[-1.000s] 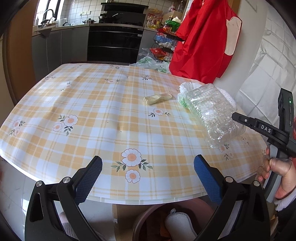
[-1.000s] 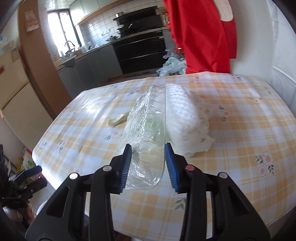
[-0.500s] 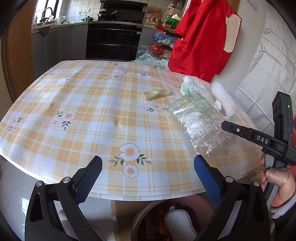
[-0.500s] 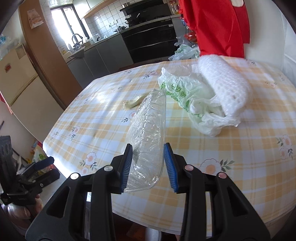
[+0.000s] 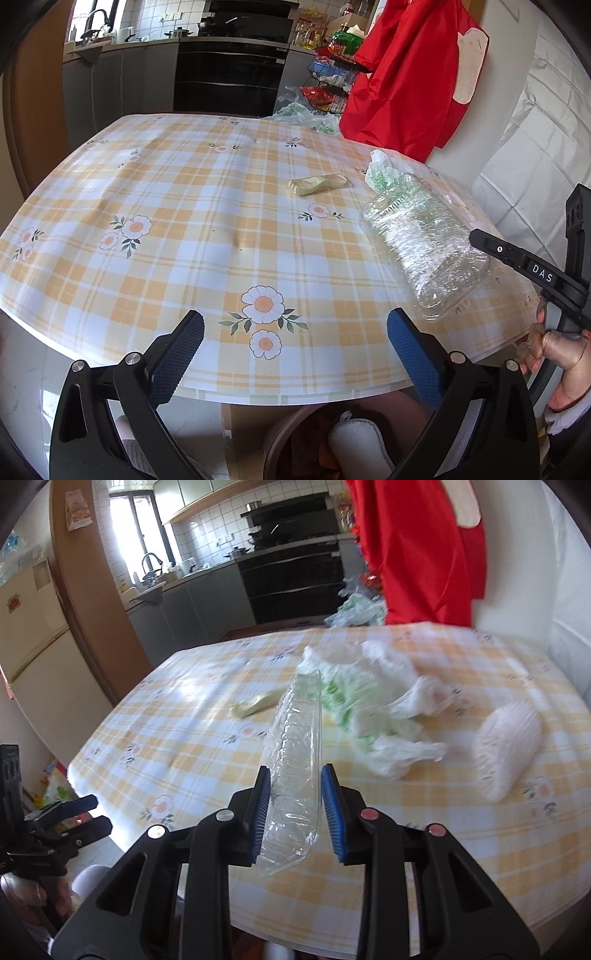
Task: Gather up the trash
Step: 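Grasp the clear plastic fork with the left tool while the right holds the tray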
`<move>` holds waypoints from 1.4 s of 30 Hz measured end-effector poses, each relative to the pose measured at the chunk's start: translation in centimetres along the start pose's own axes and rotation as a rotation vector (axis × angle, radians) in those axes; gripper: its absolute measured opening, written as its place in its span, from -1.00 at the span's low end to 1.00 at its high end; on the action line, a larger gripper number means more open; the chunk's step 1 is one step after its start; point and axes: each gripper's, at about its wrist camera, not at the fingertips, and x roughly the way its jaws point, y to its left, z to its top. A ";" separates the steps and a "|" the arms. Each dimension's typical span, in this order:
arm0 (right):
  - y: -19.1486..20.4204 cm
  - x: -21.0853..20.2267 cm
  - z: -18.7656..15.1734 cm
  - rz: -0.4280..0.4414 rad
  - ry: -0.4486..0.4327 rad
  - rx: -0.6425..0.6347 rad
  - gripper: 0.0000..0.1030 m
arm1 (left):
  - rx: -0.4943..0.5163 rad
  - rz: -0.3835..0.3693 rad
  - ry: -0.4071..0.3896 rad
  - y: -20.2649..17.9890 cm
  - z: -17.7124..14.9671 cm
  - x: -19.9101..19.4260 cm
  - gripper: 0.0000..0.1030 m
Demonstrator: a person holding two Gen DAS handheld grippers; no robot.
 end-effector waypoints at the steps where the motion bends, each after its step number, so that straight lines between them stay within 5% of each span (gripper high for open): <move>1: 0.0 -0.6 0.0 -0.030 -0.010 -0.026 -0.39 | 0.002 -0.002 0.000 -0.1 0.0 0.0 0.89; 6: -0.2 -1.5 -1.0 -0.031 0.035 -0.066 -0.38 | -0.001 -0.016 0.004 -0.5 -0.3 -0.1 0.89; 17: -1.9 0.7 -2.6 0.119 0.107 0.153 -0.33 | 0.005 -0.028 0.009 -0.7 -0.5 -0.1 0.88; 22: -1.2 -0.2 -2.1 0.102 0.060 0.089 -0.58 | 0.027 -0.044 0.027 -0.7 0.2 0.9 0.89; 28: -1.6 -1.5 -1.5 0.083 0.012 0.068 -0.63 | 0.078 -0.139 0.032 -0.2 5.9 4.8 0.88; 31: -2.6 -1.7 -1.3 0.076 0.007 0.088 -0.63 | 0.171 -0.125 0.023 -0.8 9.4 8.1 0.88; 36: -3.7 -1.7 -1.2 0.060 0.006 0.099 -0.63 | 0.270 -0.113 0.125 -2.0 13.7 15.0 0.64; 42: -5.0 -1.1 -1.3 0.040 0.025 0.123 -0.63 | 0.371 -0.081 0.165 -4.0 16.3 20.6 0.46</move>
